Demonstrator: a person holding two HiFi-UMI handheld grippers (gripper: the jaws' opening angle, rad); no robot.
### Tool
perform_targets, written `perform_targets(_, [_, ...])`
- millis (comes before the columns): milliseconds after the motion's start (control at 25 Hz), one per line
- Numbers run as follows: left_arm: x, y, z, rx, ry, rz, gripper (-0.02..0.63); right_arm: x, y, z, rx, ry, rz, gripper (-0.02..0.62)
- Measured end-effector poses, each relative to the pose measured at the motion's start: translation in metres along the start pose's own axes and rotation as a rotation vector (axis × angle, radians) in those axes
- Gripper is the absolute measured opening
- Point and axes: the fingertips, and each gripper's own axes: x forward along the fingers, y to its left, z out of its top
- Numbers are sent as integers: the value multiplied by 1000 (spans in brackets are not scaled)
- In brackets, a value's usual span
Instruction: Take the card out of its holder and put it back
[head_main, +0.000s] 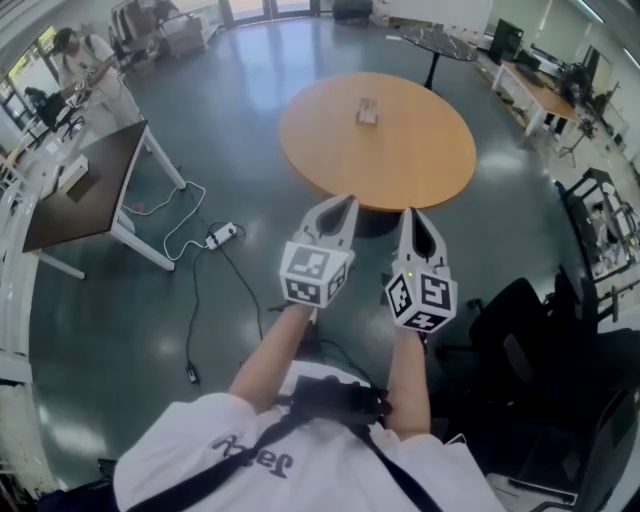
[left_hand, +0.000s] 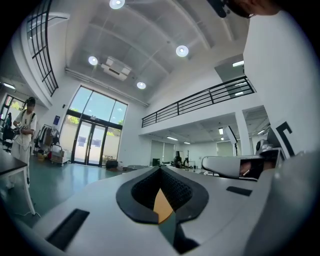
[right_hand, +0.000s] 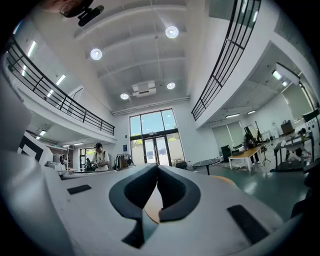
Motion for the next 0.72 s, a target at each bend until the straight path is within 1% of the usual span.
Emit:
perform_targets(160, [28, 29, -15, -21, 8, 8, 11, 37, 2, -16, -12, 11, 16, 17])
perform_targets(280, [64, 55, -22, -35, 6, -2, 11, 82, -3, -24, -18, 14, 14, 17])
perform_targets(520, [140, 123, -5, -56, -11, -7, 11, 176, -7, -19, -10, 11, 7, 15])
perform_targets(720, [192, 169, -10, -78, -2, -31, 11, 248, -21, -21, -32, 21, -38, 15])
